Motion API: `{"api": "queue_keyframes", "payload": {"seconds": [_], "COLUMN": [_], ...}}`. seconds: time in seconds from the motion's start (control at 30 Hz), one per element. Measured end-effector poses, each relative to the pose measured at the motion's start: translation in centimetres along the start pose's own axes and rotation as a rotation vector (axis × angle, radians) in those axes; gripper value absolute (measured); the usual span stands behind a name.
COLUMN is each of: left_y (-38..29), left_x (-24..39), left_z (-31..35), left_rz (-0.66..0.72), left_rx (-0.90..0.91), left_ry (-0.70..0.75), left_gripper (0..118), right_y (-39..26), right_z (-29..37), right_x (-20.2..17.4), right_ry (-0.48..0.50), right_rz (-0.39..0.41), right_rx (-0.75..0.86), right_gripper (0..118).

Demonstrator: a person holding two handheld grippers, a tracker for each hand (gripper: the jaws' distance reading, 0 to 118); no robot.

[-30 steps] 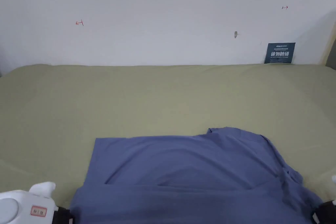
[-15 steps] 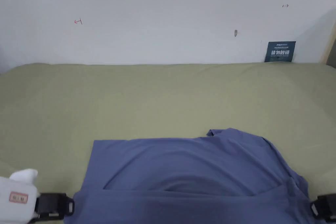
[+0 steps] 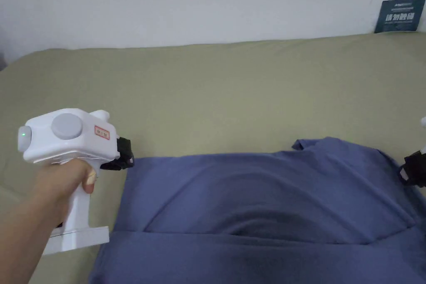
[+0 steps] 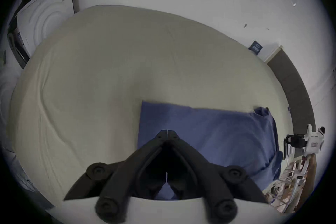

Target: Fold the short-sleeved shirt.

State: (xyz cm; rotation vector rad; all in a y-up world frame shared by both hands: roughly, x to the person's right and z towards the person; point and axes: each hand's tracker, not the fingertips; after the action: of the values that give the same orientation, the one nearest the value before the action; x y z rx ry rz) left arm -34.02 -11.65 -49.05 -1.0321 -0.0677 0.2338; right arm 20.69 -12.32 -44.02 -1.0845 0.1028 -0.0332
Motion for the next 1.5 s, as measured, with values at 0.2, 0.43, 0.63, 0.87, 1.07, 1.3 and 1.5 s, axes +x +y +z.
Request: {"api": "queue_keyframes", "payload": {"seconds": [0.2,0.43,0.63,0.87,1.07,1.3,1.5], "left_y": [2.6,1.1,1.3,1.3,-0.1,-0.5,-3.4], "left_x": [-0.4,2.0,1.0,0.3,0.2,-0.3,-1.0], "left_z": [-6.3,-9.0,-7.7,-8.4,-7.2,0.0,7.1], "left_rz": [0.085,-0.092,-0.103,-0.123,-0.124,-0.157,-0.164], "left_rx": [-0.055,-0.116,-0.098,-0.103,-0.089,0.019,0.075], "left_ry": [0.052,0.257,0.099,0.097,0.091,0.013,-0.041], "left_gripper": [91,35,2,2,2,2,2], "right_y": [2.9,6.6,7.3,6.6,5.0,3.9,0.2], "right_z": [-1.8,-3.6,-8.1,-12.1,-8.9,-1.0,6.0], "right_x": [1.6,5.7,6.9,3.8,2.3,3.3,2.5], "right_ry": [-0.006,-0.059,-0.003,-0.075,-0.108,-0.024,0.002], "right_rz": [-0.016,-0.159,-0.153,-0.026,0.082,-0.018,0.003], "right_rx": [-0.003,0.017,-0.085,-0.165,-0.024,0.055,0.106], "right_gripper": [0,10,107,71,2,2,2]}}
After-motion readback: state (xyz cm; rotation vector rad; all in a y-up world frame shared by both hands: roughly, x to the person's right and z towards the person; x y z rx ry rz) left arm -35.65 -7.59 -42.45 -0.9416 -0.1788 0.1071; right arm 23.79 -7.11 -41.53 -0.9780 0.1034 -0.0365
